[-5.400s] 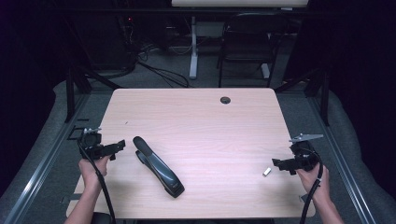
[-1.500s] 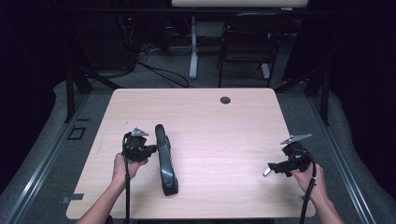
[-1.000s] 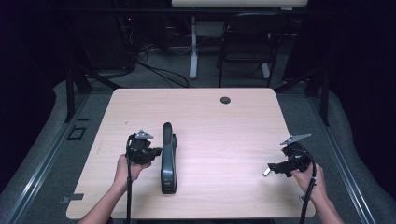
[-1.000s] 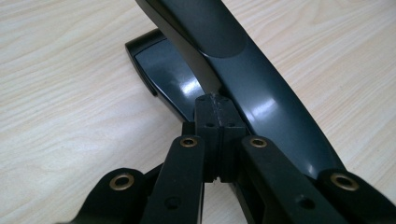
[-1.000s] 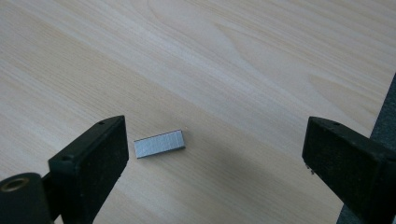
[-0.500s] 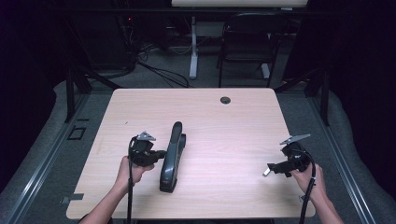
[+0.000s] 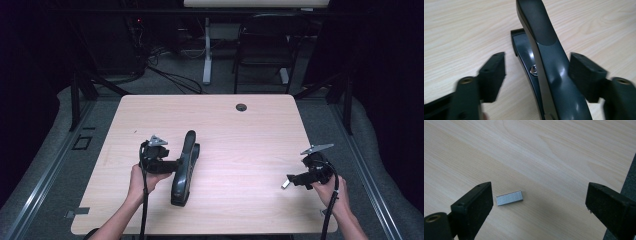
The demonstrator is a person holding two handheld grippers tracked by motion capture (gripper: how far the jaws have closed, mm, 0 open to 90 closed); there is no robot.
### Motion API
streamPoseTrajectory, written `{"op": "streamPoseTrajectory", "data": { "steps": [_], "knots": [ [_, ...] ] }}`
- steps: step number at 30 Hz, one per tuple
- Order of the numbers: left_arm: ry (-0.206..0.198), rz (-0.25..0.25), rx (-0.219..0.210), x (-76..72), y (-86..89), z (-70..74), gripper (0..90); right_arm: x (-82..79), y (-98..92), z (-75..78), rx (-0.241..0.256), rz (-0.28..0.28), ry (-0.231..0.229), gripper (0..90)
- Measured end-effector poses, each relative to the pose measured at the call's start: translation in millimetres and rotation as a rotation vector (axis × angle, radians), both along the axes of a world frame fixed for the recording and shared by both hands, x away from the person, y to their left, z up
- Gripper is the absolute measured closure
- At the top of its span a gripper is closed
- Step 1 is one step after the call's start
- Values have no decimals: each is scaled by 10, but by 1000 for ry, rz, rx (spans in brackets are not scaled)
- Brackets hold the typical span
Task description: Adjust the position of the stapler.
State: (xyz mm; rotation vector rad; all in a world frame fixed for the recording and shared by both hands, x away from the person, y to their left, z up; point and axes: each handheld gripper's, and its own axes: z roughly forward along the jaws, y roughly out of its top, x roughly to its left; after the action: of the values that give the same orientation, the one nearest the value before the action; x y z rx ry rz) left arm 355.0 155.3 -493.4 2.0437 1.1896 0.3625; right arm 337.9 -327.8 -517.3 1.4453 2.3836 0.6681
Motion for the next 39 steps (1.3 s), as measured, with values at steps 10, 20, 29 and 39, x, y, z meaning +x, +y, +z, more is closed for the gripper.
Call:
{"op": "streamPoseTrajectory", "data": {
  "steps": [10,20,29,39],
  "knots": [
    [30,62,77,91,-202,-42,23,-6,34,5,-4,10,-13,85],
    [96,7,91,213,-371,-145,133,4,45,-14,-12,17,-5,89],
    [72,-20,159,222,-450,-175,394,4,44,-24,-22,20,5,90],
    [102,-79,73,257,-385,-213,450,-3,65,-16,-36,33,1,99]
  ]
}}
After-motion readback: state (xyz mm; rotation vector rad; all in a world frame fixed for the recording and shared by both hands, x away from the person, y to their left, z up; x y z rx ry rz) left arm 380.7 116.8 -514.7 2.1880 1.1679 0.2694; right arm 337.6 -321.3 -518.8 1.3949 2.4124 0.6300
